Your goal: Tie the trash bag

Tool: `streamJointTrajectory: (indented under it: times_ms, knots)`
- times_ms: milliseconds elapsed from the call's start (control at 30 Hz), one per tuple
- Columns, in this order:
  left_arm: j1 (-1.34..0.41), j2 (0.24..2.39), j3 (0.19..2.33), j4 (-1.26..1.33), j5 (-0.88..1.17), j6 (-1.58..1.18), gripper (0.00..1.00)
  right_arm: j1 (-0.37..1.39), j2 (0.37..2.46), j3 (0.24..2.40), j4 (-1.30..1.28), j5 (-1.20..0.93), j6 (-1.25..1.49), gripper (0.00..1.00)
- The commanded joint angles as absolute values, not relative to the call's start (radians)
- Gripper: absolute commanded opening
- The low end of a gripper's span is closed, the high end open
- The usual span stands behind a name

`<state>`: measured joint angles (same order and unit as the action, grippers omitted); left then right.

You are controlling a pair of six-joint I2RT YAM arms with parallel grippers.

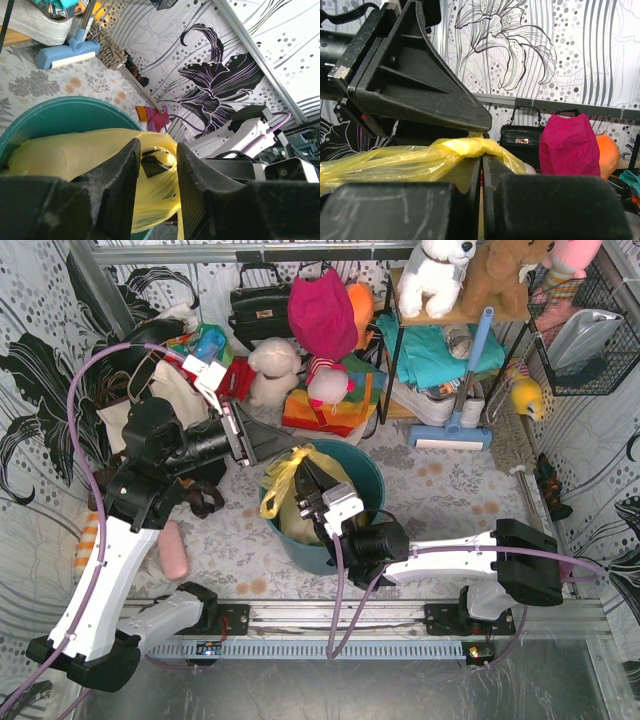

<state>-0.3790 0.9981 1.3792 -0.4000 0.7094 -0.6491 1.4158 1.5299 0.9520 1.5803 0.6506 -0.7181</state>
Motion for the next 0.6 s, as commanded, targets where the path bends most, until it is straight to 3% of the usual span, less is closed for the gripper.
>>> streamJointTrajectory:
  times_ms: [0,567]
  knots:
    - [-0.382,0.982,1.380,-0.387,0.748,-0.627,0.42,1.421,1.534,0.989,1.639,0.655,-0.693,0.00]
    - [-0.382,0.983,1.362,-0.377,0.769,-0.629,0.21,1.420,1.540,0.992,1.647,0.658,-0.698,0.00]
